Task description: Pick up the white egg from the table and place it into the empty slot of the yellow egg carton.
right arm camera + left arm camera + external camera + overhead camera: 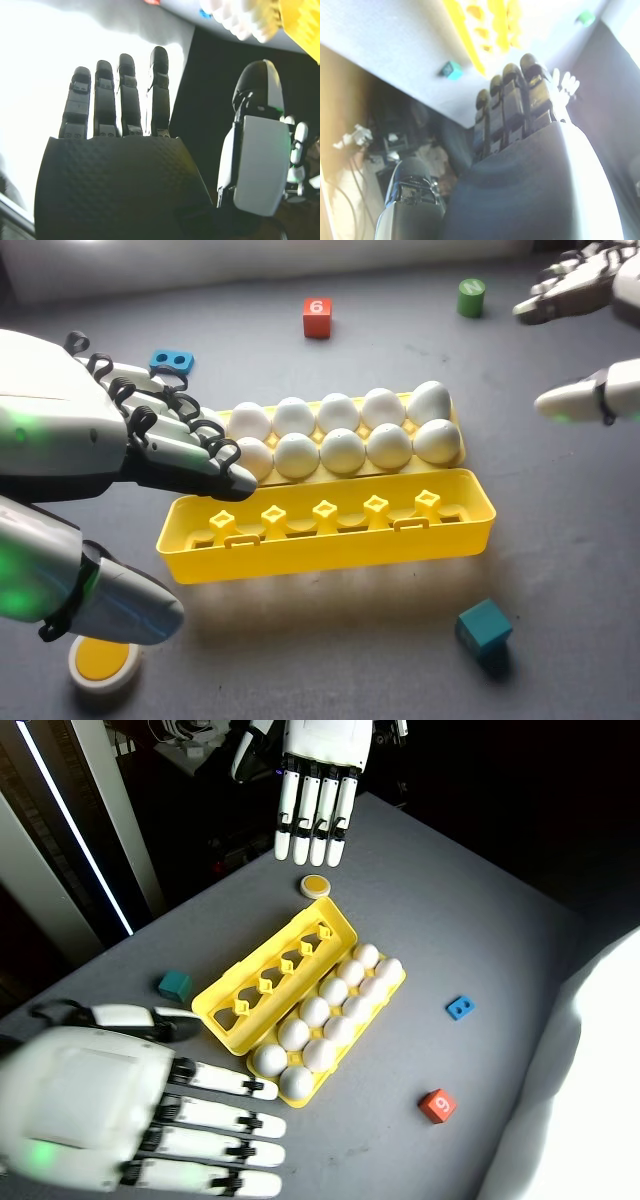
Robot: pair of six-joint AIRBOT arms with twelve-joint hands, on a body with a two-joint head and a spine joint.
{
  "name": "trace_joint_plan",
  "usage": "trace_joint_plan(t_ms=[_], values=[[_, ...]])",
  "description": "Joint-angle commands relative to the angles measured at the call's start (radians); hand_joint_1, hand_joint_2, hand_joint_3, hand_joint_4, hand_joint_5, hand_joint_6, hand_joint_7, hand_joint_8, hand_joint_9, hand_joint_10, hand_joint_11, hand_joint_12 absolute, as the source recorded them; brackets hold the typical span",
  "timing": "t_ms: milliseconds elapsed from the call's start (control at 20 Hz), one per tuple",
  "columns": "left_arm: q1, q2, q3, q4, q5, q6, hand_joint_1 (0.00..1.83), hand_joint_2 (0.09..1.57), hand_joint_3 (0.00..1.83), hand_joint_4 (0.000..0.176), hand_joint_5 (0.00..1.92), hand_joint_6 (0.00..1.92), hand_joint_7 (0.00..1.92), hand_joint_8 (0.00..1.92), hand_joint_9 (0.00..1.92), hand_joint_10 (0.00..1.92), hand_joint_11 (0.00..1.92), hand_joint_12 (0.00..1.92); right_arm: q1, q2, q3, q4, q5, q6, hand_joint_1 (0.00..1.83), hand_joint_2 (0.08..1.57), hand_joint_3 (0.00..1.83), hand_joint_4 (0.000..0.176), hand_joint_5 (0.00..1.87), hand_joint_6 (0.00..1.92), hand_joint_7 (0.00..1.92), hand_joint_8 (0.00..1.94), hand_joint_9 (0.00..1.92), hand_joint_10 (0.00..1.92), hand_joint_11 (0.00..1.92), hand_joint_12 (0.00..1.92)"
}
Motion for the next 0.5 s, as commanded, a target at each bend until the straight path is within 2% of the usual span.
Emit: trace_joint_plan(t_ms=[0, 50, 100, 150, 200, 250, 300, 350, 400, 450], values=[[-0.012, 0.006, 0.005, -0.031, 0.073, -0.003, 0.00, 1.19, 0.00, 0.000, 0.17, 0.00, 0.20, 0.00, 0.18, 0.00, 0.00, 0.35, 0.012, 0.024, -0.018, -0.003, 0.111, -0.002, 0.65, 1.00, 0.00, 0.016, 0.63, 0.03, 0.53, 0.04, 0.40, 0.09, 0.00, 1.35], [-0.012, 0.007, 0.008, -0.031, 0.073, -0.003, 0.00, 1.19, 0.00, 0.000, 0.17, 0.00, 0.20, 0.00, 0.18, 0.00, 0.00, 0.35, 0.012, 0.047, -0.036, -0.003, 0.110, -0.004, 0.65, 1.00, 0.00, 0.016, 0.63, 0.03, 0.53, 0.04, 0.40, 0.09, 0.00, 1.35], [-0.012, 0.007, 0.011, -0.031, 0.073, -0.003, 0.00, 1.19, 0.00, 0.000, 0.20, 0.01, 0.22, 0.01, 0.20, 0.01, 0.00, 0.40, 0.012, 0.062, -0.045, -0.003, 0.104, -0.006, 0.70, 1.00, 0.00, 0.029, 0.69, 0.07, 0.64, 0.24, 0.43, 0.49, 0.00, 1.52], [-0.015, 0.007, 0.013, -0.031, 0.073, -0.003, 0.00, 1.19, 0.00, 0.000, 0.19, 0.00, 0.22, 0.00, 0.20, 0.00, 0.00, 0.38, 0.015, 0.079, -0.054, -0.003, 0.097, -0.006, 0.73, 1.00, 0.00, 0.016, 0.72, 0.11, 0.65, 0.44, 0.40, 0.80, 0.04, 1.54], [-0.018, 0.008, 0.014, -0.031, 0.073, -0.003, 0.00, 1.18, 0.00, 0.000, 0.18, 0.00, 0.21, 0.00, 0.18, 0.00, 0.00, 0.35, 0.015, 0.096, -0.067, -0.003, 0.097, -0.006, 0.74, 1.00, 0.00, 0.003, 0.75, 0.25, 0.59, 0.84, 0.44, 1.05, 0.12, 1.59], [-0.020, 0.008, 0.014, -0.031, 0.073, -0.003, 0.00, 1.19, 0.00, 0.000, 0.18, 0.00, 0.21, 0.00, 0.19, 0.00, 0.00, 0.37, 0.014, 0.110, -0.080, -0.003, 0.097, -0.008, 0.74, 1.05, 0.00, 0.000, 0.66, 0.79, 0.53, 1.25, 0.45, 1.35, 0.23, 1.66], [-0.021, 0.008, 0.014, -0.031, 0.073, -0.003, 0.00, 1.19, 0.00, 0.000, 0.20, 0.01, 0.23, 0.00, 0.20, 0.00, 0.00, 0.42, 0.014, 0.127, -0.096, -0.003, 0.097, -0.021, 0.78, 1.25, 0.03, 0.138, 0.62, 1.42, 0.58, 1.55, 0.48, 1.63, 0.32, 1.83], [-0.021, 0.008, 0.013, -0.031, 0.073, -0.003, 0.00, 1.19, 0.00, 0.000, 0.22, 0.01, 0.24, 0.01, 0.22, 0.01, 0.00, 0.45, 0.014, 0.136, -0.106, -0.003, 0.096, -0.030, 0.68, 1.38, 0.03, 0.168, 0.50, 1.72, 0.58, 1.72, 0.49, 1.80, 0.37, 1.90], [-0.021, 0.008, 0.012, -0.031, 0.073, -0.003, 0.00, 1.19, 0.00, 0.000, 0.22, 0.01, 0.24, 0.01, 0.22, 0.01, 0.00, 0.45, 0.015, 0.148, -0.120, -0.003, 0.095, -0.043, 0.68, 1.38, 0.03, 0.168, 0.50, 1.72, 0.58, 1.72, 0.49, 1.80, 0.37, 1.90], [-0.021, 0.008, 0.011, -0.031, 0.073, -0.003, 0.00, 1.18, 0.00, 0.000, 0.19, 0.01, 0.22, 0.01, 0.20, 0.00, 0.00, 0.41, 0.017, 0.160, -0.132, -0.003, 0.091, -0.054, 0.15, 1.55, 0.08, 0.000, 0.56, 1.90, 0.65, 1.92, 0.66, 1.92, 0.62, 1.92]])
